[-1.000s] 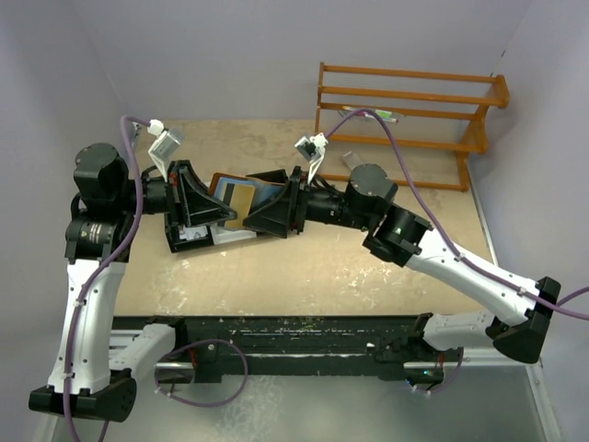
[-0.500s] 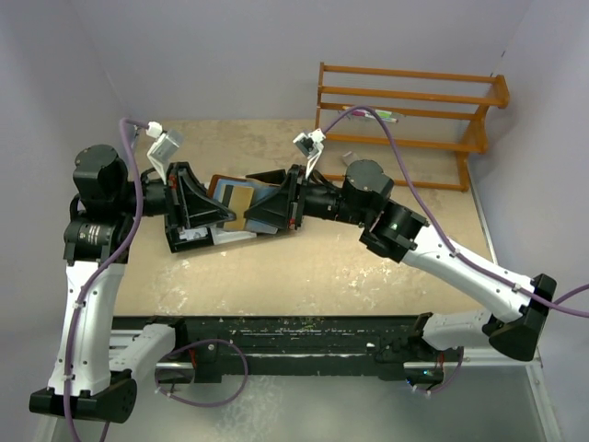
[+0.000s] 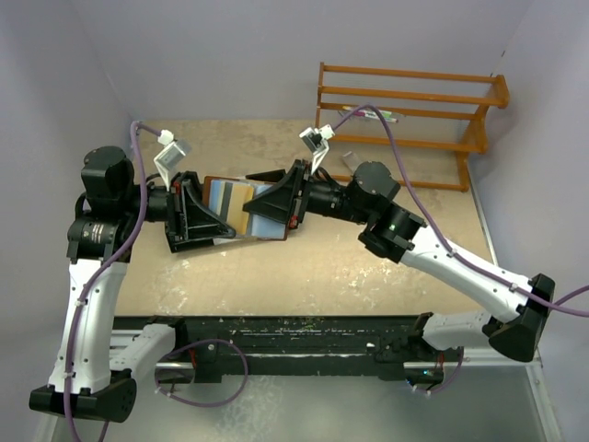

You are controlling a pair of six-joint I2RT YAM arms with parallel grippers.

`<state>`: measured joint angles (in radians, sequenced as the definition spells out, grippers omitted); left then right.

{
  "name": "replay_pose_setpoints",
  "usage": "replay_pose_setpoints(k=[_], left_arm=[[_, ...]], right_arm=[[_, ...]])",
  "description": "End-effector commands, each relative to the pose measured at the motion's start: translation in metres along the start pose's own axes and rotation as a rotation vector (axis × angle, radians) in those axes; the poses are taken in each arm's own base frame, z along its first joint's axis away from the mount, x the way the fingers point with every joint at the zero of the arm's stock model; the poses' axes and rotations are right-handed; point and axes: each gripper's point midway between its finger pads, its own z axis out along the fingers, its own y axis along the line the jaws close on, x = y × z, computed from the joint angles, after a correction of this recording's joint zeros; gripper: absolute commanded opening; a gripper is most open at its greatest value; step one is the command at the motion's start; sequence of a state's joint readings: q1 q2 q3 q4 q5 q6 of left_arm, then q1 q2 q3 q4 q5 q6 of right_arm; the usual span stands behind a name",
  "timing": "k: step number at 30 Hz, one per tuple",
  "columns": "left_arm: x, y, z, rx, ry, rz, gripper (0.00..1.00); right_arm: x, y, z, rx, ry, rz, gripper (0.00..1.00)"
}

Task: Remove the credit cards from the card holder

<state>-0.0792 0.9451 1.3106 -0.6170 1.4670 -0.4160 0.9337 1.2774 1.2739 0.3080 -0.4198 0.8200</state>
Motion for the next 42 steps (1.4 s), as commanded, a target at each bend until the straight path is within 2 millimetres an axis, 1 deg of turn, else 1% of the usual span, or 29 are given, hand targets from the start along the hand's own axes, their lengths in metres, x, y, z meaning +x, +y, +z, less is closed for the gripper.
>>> replay_pose_setpoints(k=[1, 6, 12, 15, 17, 18, 20, 21, 23, 25, 26, 27, 29, 31, 33, 34, 38, 42], left_arm=[[0.000, -0.028, -0.002, 0.099, 0.038, 0.045, 0.23], [-0.002, -0.030, -0.002, 0.092, 0.033, 0.060, 0.20], [-0.001, -0.029, -0.002, 0.092, 0.031, 0.079, 0.17], [-0.002, -0.029, -0.002, 0.085, 0.026, 0.120, 0.16], [-0.003, -0.025, -0.002, 0.061, 0.020, 0.165, 0.15], [-0.005, -0.019, -0.001, 0.014, 0.013, 0.206, 0.15], [-0.008, 0.001, -0.005, -0.127, 0.034, 0.295, 0.15], [-0.010, 0.012, -0.009, -0.194, 0.055, 0.342, 0.14], [-0.013, 0.035, -0.020, -0.336, 0.104, 0.437, 0.14], [-0.013, 0.046, -0.030, -0.425, 0.144, 0.550, 0.13], [-0.011, 0.046, -0.034, -0.443, 0.157, 0.602, 0.13], [-0.009, 0.043, -0.035, -0.444, 0.165, 0.650, 0.13], [-0.002, 0.029, -0.034, -0.404, 0.169, 0.750, 0.13], [0.003, 0.012, -0.033, -0.371, 0.157, 0.846, 0.13], [0.008, 0.001, -0.032, -0.337, 0.151, 0.914, 0.11], [0.009, -0.005, -0.031, -0.324, 0.149, 0.943, 0.11], [0.013, -0.018, -0.031, -0.298, 0.144, 1.051, 0.08], [0.011, -0.024, -0.035, -0.335, 0.137, 1.194, 0.09]], right_arm=[[-0.011, 0.002, -0.010, -0.012, -0.046, -0.039, 0.00], [-0.007, -0.007, -0.024, 0.020, -0.012, -0.050, 0.00], [-0.013, -0.011, -0.047, 0.050, 0.008, -0.082, 0.00], [-0.016, -0.016, -0.059, 0.098, 0.030, -0.114, 0.00], [-0.020, -0.022, -0.071, 0.149, 0.034, -0.144, 0.00], [-0.022, -0.029, -0.077, 0.187, 0.038, -0.153, 0.00], [-0.025, -0.048, -0.091, 0.287, 0.046, -0.168, 0.00], [-0.028, -0.061, -0.099, 0.347, 0.043, -0.177, 0.00], [-0.025, -0.087, -0.113, 0.458, 0.049, -0.177, 0.00], [-0.019, -0.110, -0.119, 0.536, 0.066, -0.169, 0.00], [-0.015, -0.120, -0.118, 0.558, 0.075, -0.163, 0.00], [-0.011, -0.129, -0.115, 0.568, 0.085, -0.157, 0.00], [-0.001, -0.151, -0.107, 0.587, 0.113, -0.143, 0.00], [0.002, -0.175, -0.094, 0.607, 0.130, -0.141, 0.00], [-0.001, -0.205, -0.082, 0.655, 0.138, -0.162, 0.00], [0.003, -0.225, -0.075, 0.685, 0.162, -0.171, 0.00], [0.017, -0.279, -0.053, 0.745, 0.220, -0.146, 0.00], [0.029, -0.319, -0.038, 0.786, 0.245, -0.128, 0.00]])
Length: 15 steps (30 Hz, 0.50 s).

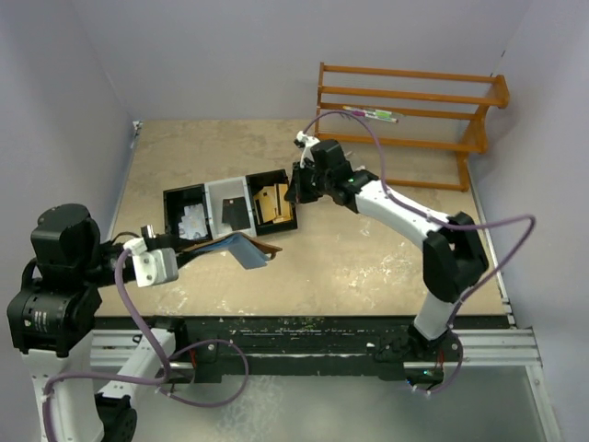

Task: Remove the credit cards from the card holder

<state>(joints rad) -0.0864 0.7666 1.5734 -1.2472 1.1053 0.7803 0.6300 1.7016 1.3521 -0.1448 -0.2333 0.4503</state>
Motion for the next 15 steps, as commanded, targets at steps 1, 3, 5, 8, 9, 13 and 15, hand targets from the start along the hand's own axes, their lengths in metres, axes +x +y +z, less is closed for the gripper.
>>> replay_pose_setpoints(k=[1, 3, 5, 8, 9, 13, 15], left_arm=[[-0.007, 0.009, -0.001, -0.043, -0.031, 0.226, 0.09], [-0.009, 0.013, -0.003, -0.080, -0.035, 0.284, 0.10], [-0.009, 0.014, -0.005, -0.107, -0.042, 0.337, 0.12], [-0.010, 0.012, -0.004, -0.106, -0.060, 0.397, 0.16], [-0.009, 0.010, -0.003, -0.095, -0.065, 0.403, 0.17], [-0.001, 0.006, 0.002, -0.047, -0.065, 0.378, 0.18], [0.004, 0.006, 0.005, -0.032, -0.063, 0.362, 0.18]], right_arm=[[-0.045, 0.004, 0.022, 0.002, -0.126, -0.053, 0.00], [-0.046, 0.001, 0.033, 0.001, -0.130, -0.044, 0.00], [-0.045, -0.002, 0.045, 0.004, -0.129, -0.035, 0.00], [-0.046, -0.002, 0.055, -0.010, -0.142, -0.031, 0.00], [-0.047, -0.002, 0.058, -0.013, -0.145, -0.030, 0.00], [-0.044, -0.004, 0.067, -0.020, -0.130, -0.037, 0.00], [-0.042, -0.005, 0.070, -0.020, -0.121, -0.042, 0.02]])
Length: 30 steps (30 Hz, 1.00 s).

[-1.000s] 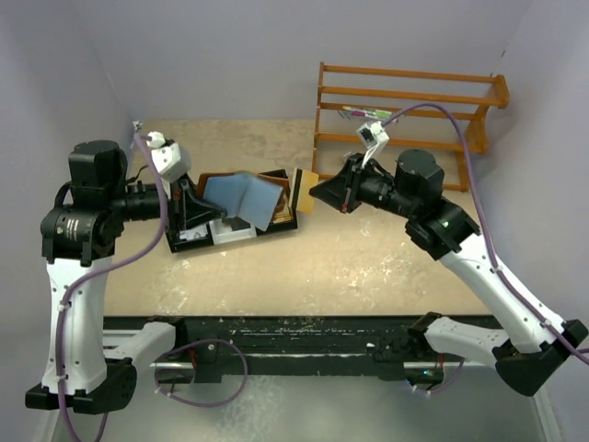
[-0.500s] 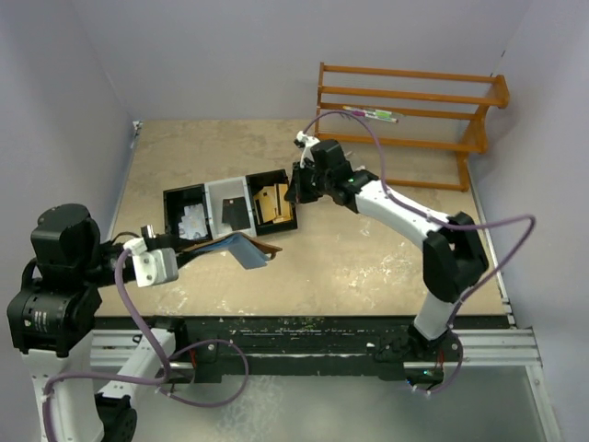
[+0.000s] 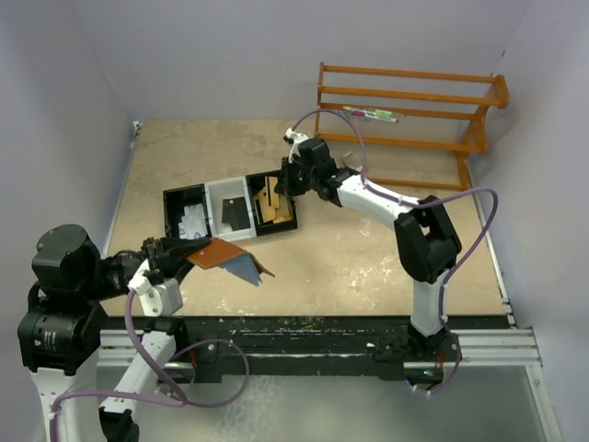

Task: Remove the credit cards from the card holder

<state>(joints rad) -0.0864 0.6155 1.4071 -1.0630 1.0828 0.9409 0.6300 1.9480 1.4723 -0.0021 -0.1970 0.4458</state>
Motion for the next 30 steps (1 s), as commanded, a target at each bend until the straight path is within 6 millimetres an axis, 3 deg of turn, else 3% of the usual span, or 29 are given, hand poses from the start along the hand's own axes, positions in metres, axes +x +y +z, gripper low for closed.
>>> replay_pose_setpoints(k=[1, 5, 7, 14, 19, 22, 26, 28, 30], left_arm=[[0.005, 0.004, 0.010, 0.043, -0.040, 0.040, 0.18], [0.022, -0.007, 0.016, 0.095, -0.041, 0.018, 0.18], [0.034, -0.011, 0.021, 0.121, -0.035, -0.002, 0.17], [0.085, -0.011, 0.041, 0.202, 0.015, -0.091, 0.12], [0.147, -0.015, 0.061, 0.269, 0.161, -0.215, 0.16], [0.182, -0.034, 0.085, 0.363, 0.298, -0.300, 0.18], [0.218, -0.073, 0.123, 0.526, 0.458, -0.359, 0.18], [0.232, -0.082, 0.139, 0.557, 0.515, -0.349, 0.19], [0.242, -0.080, 0.150, 0.553, 0.531, -0.328, 0.26]], right_arm=[[-0.033, 0.017, -0.002, -0.046, -0.088, -0.032, 0.07], [-0.029, 0.016, -0.008, -0.038, -0.066, -0.032, 0.38], [-0.038, 0.020, -0.023, -0.034, -0.099, -0.034, 0.51], [-0.079, 0.032, -0.106, 0.021, -0.281, -0.055, 0.80], [-0.085, 0.023, -0.174, 0.094, -0.396, -0.028, 0.89], [-0.076, 0.004, -0.207, 0.181, -0.448, 0.015, 0.91], [-0.054, -0.024, -0.241, 0.294, -0.478, 0.080, 0.92], [-0.043, -0.035, -0.251, 0.335, -0.479, 0.108, 0.94], [-0.036, -0.044, -0.259, 0.371, -0.481, 0.129, 0.94]])
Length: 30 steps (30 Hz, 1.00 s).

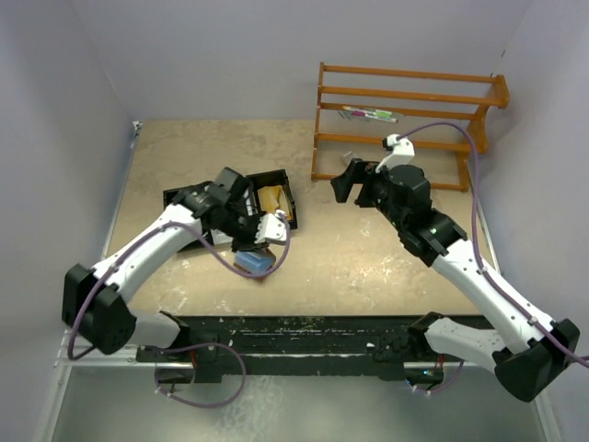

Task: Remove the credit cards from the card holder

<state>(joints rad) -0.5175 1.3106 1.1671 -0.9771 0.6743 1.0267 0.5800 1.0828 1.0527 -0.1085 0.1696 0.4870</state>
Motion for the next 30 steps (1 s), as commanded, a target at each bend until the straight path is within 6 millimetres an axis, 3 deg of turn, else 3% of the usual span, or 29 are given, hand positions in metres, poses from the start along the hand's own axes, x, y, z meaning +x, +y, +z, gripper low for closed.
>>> replay_pose_setpoints(k=[1, 2, 5, 6, 7, 8, 12, 17, 20, 22, 25, 28, 30], left_arm=[[0.008, 0.034, 0.015, -0.105, 0.104, 0.010, 0.29], [0.006, 0.041, 0.014, -0.127, 0.105, 0.017, 0.37], [-0.004, 0.059, -0.003, -0.204, 0.093, -0.017, 0.57], [-0.007, 0.064, -0.012, -0.224, 0.071, -0.050, 0.70], [-0.008, 0.068, -0.024, -0.246, 0.038, -0.094, 0.94], [-0.010, 0.074, -0.039, -0.276, -0.009, -0.140, 1.00], [0.002, 0.102, -0.111, -0.495, -0.163, -0.332, 0.99], [0.066, 0.119, -0.204, -0.780, -0.296, -0.582, 0.99], [0.110, 0.118, -0.246, -0.892, -0.377, -0.737, 0.99], [0.136, 0.114, -0.265, -0.940, -0.426, -0.812, 0.99], [0.170, 0.108, -0.268, -0.998, -0.404, -0.894, 0.99], [0.200, 0.099, -0.249, -1.027, -0.370, -1.006, 0.99], [0.206, 0.092, -0.233, -1.010, -0.397, -1.067, 0.99]], right_arm=[[0.010, -0.038, -0.017, 0.168, 0.007, 0.040, 0.95], [0.023, -0.048, -0.018, 0.198, 0.032, 0.038, 0.95], [0.031, -0.067, -0.027, 0.276, 0.035, 0.048, 0.99], [0.031, -0.074, -0.029, 0.311, 0.023, 0.051, 1.00], [0.031, -0.083, -0.032, 0.353, 0.008, 0.054, 1.00], [0.029, -0.092, -0.037, 0.397, -0.014, 0.059, 0.99], [0.025, -0.125, -0.052, 0.536, -0.096, 0.082, 1.00], [0.030, -0.157, -0.060, 0.593, -0.141, 0.148, 1.00], [0.042, -0.186, -0.063, 0.627, -0.140, 0.206, 1.00], [0.045, -0.211, -0.071, 0.684, -0.177, 0.233, 1.00], [0.038, -0.238, -0.091, 0.789, -0.284, 0.216, 1.00], [0.033, -0.257, -0.109, 0.891, -0.378, 0.141, 1.00], [0.035, -0.266, -0.115, 0.947, -0.399, 0.119, 1.00]])
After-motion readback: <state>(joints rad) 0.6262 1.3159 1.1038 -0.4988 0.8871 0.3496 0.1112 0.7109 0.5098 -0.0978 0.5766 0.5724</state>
